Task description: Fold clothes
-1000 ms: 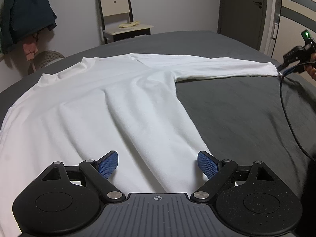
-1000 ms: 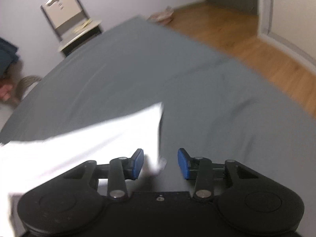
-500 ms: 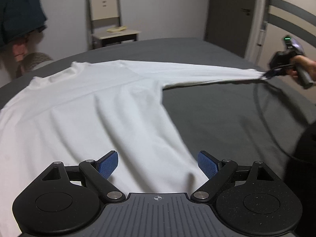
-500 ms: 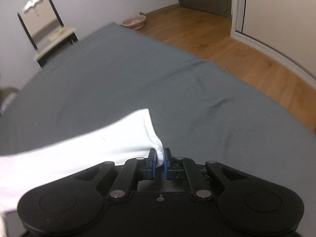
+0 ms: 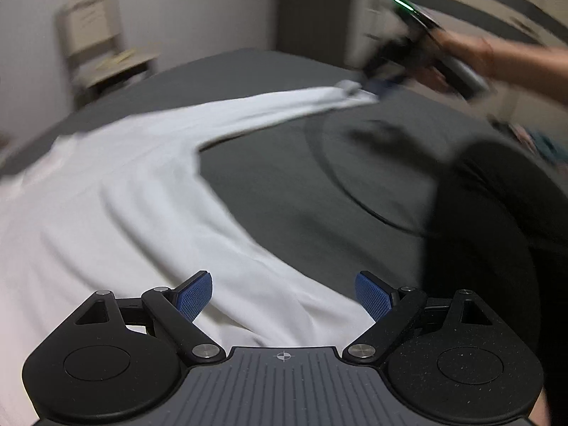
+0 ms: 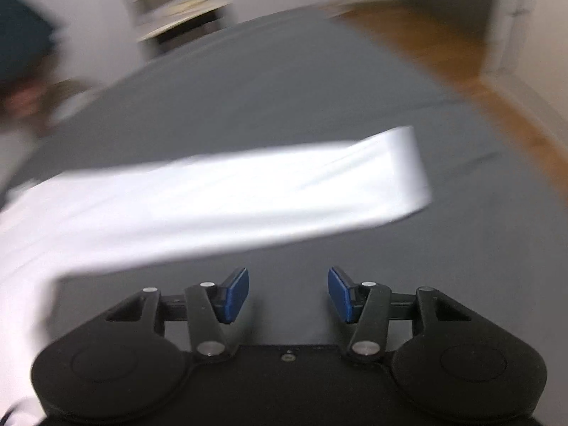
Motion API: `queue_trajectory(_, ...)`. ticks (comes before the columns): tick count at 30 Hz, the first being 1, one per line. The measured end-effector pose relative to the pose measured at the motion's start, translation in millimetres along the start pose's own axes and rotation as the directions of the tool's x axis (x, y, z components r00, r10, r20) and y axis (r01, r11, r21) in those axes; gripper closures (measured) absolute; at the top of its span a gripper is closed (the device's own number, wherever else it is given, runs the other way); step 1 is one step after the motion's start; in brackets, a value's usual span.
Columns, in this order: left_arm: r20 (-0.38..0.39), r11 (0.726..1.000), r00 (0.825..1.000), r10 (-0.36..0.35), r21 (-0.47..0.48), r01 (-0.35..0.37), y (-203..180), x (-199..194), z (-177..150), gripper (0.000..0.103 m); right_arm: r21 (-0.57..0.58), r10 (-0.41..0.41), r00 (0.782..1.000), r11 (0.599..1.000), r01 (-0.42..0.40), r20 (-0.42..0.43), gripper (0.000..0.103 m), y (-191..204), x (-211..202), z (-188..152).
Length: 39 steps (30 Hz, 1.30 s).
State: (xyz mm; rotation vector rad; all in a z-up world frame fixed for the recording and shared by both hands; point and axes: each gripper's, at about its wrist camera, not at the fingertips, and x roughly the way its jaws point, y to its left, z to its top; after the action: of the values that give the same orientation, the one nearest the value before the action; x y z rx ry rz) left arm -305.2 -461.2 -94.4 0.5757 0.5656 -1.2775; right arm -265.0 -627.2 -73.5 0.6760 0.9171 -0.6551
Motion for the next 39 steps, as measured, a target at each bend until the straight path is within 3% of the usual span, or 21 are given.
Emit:
queue_trajectory(1,-0.002,0.999,1.0,-0.012,0.03,0.012,-4,-5,-1,0.01,-0.029,0.083,0.996,0.996,-0.084,-0.04,0.054,18,-6,-11)
queue_trajectory(2,-0.004,0.998,1.0,-0.025,0.06,0.025,-8,-9,-2,0.002,-0.055,0.164,0.983,0.984,-0.169,-0.081,0.054,37,-11,-21)
queue_trajectory(3,-0.007,0.995,0.999,-0.037,0.09,0.037,-12,-14,-2,0.001,-0.083,0.228,0.966,0.967,-0.239,-0.123,0.054,54,-16,-32)
queue_trajectory(7,0.019,0.98,0.999,-0.04,0.197,0.035,-34,-22,-5,0.001,-0.216,0.329,0.909,0.897,-0.386,-0.257,0.054,118,-32,-77)
queue_trajectory(8,0.029,0.974,0.999,-0.037,0.223,0.03,-40,-23,-6,0.001,-0.198,0.368,0.898,0.887,-0.416,-0.241,0.055,124,-40,-83)
queue_trajectory(10,0.04,0.935,0.999,-0.003,0.353,-0.012,-58,-22,-11,0.001,-0.14,0.483,0.861,0.852,-0.504,-0.162,0.056,125,-66,-90)
queue_trajectory(12,0.054,0.878,0.997,0.047,0.473,-0.067,-72,-17,-18,0.001,-0.096,0.589,0.806,0.8,-0.592,-0.064,0.056,123,-96,-94)
queue_trajectory(14,0.053,0.798,0.989,0.136,0.586,-0.141,-89,-5,-23,0.002,-0.092,0.66,0.75,0.75,-0.655,0.039,0.056,114,-131,-95)
queue_trajectory(15,0.045,0.763,0.99,0.136,0.632,-0.134,-96,-1,-26,0.002,-0.095,0.685,0.723,0.728,-0.679,0.085,0.055,108,-147,-95)
queue_trajectory(17,0.028,0.688,0.991,0.134,0.717,-0.113,-109,7,-31,0.002,-0.121,0.694,0.706,0.72,-0.684,0.138,0.055,95,-173,-94)
queue_trajectory(19,0.016,0.651,0.99,0.142,0.752,-0.105,-120,18,-33,0.007,-0.142,0.679,0.715,0.734,-0.665,0.167,0.055,89,-192,-101)
queue_trajectory(21,-0.002,0.618,0.981,0.192,0.777,-0.119,-125,32,-33,0.038,-0.159,0.668,0.724,0.744,-0.649,0.172,0.055,86,-204,-106)
queue_trajectory(23,-0.02,0.597,0.975,0.221,0.793,-0.119,-129,44,-33,0.049,-0.176,0.659,0.734,0.752,-0.635,0.164,0.055,87,-208,-114)
queue_trajectory(25,-0.039,0.636,0.979,0.198,0.765,-0.098,-128,47,-29,0.067,-0.19,0.647,0.747,0.761,-0.62,0.156,0.055,87,-207,-122)
queue_trajectory(27,-0.031,0.744,0.982,0.186,0.658,-0.121,-114,40,-17,0.1,-0.2,0.634,0.759,0.77,-0.605,0.146,0.055,87,-205,-129)
queue_trajectory(30,0.012,0.875,0.984,0.178,0.456,-0.164,-89,21,2,0.1,-0.181,0.617,0.779,0.784,-0.594,0.112,0.055,86,-190,-138)
queue_trajectory(32,0.07,0.93,0.979,0.189,0.307,-0.201,-69,-3,11,0.1,-0.151,0.578,0.813,0.811,-0.565,0.065,0.055,88,-170,-137)
queue_trajectory(34,0.116,0.96,0.972,0.206,0.166,-0.223,-50,-29,18,0.1,-0.121,0.523,0.852,0.846,-0.519,0.003,0.055,92,-145,-134)
queue_trajectory(36,0.158,0.97,0.96,0.232,0.034,-0.24,-34,-55,16,0.1,-0.094,0.466,0.883,0.878,-0.469,-0.06,0.055,97,-120,-130)
queue_trajectory(37,0.169,0.968,0.953,0.251,-0.039,-0.247,-28,-65,14,0.1,-0.073,0.443,0.892,0.89,-0.45,-0.093,0.055,100,-106,-128)
queue_trajectory(39,0.163,0.945,0.94,0.3,-0.188,-0.269,-14,-80,8,0.1,0.006,0.435,0.886,0.898,-0.439,-0.16,0.055,108,-76,-122)
